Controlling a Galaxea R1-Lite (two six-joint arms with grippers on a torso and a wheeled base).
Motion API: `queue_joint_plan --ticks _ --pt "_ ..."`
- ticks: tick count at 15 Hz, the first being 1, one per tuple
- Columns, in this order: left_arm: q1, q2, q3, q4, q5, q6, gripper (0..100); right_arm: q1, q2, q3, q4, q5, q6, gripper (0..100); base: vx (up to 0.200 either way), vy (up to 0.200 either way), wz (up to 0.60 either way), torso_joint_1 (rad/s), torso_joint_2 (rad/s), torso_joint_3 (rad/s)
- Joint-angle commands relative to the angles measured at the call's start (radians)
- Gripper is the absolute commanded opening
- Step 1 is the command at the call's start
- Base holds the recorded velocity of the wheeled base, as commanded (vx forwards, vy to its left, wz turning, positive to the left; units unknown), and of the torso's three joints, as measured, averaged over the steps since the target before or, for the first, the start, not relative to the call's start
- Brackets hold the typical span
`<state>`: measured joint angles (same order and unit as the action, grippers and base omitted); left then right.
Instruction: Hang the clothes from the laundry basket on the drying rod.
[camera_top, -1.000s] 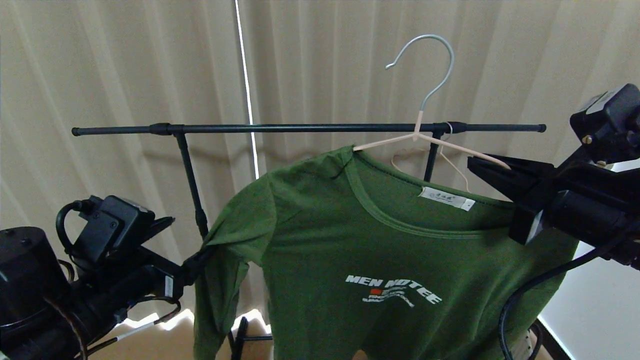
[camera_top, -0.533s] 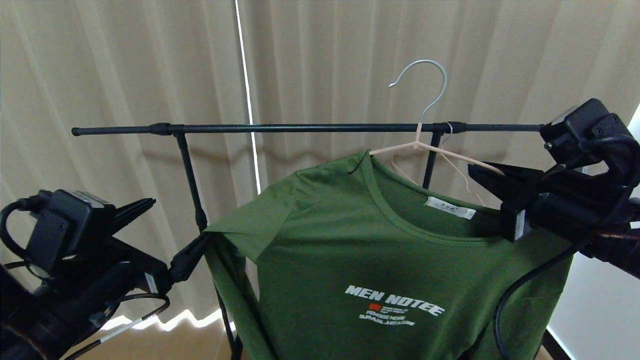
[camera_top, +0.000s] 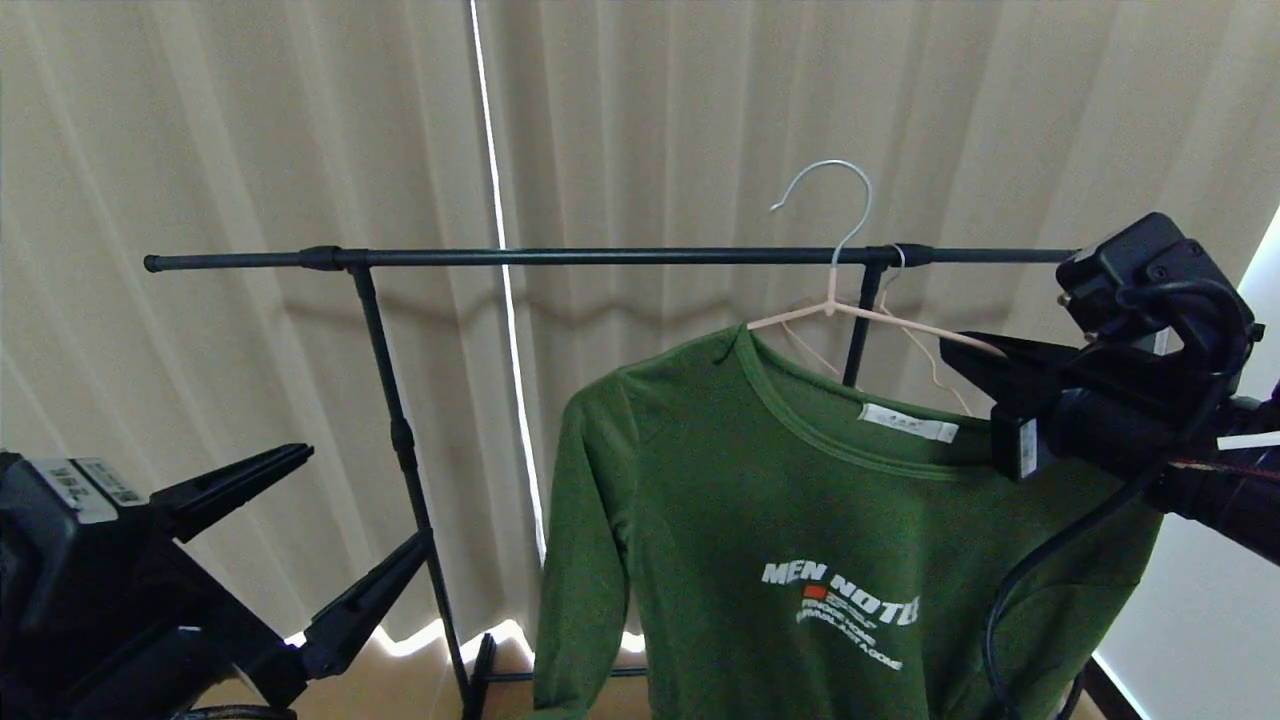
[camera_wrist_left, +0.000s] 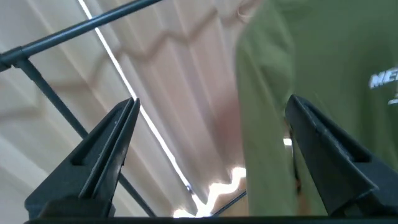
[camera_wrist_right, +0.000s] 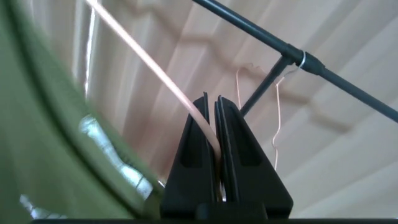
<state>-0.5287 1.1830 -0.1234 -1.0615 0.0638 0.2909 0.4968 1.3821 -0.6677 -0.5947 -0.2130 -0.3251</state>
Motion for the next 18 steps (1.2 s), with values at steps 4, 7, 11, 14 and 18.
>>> queue_joint_plan --ticks 4,7,11,14,18 --pt "0.049 -0.118 0.107 -0.002 0.005 0.005 100 0.000 -0.009 0.066 0.047 -0.092 -0.002 0 0.000 0.000 0.00 0.000 0.00 0.000" --pt "0.104 -0.272 0.123 0.051 0.004 0.002 100 -0.020 -0.011 0.077 0.073 -0.128 0.003 0 0.000 0.000 0.00 0.000 0.00 0.000" --pt "0.171 -0.356 0.099 0.176 0.005 0.004 100 -0.044 -0.009 0.118 0.065 -0.128 0.044 0 0.000 0.000 0.00 0.000 0.00 0.000" --pt "0.207 -0.468 0.024 0.377 0.005 0.004 100 -0.044 -0.002 0.105 0.061 -0.128 0.052 0 0.000 0.000 0.00 0.000 0.00 0.000" --pt "0.205 -0.574 -0.051 0.591 0.002 0.004 100 -0.044 0.021 0.080 0.059 -0.126 0.061 0 0.000 0.000 0.00 0.000 0.00 0.000"
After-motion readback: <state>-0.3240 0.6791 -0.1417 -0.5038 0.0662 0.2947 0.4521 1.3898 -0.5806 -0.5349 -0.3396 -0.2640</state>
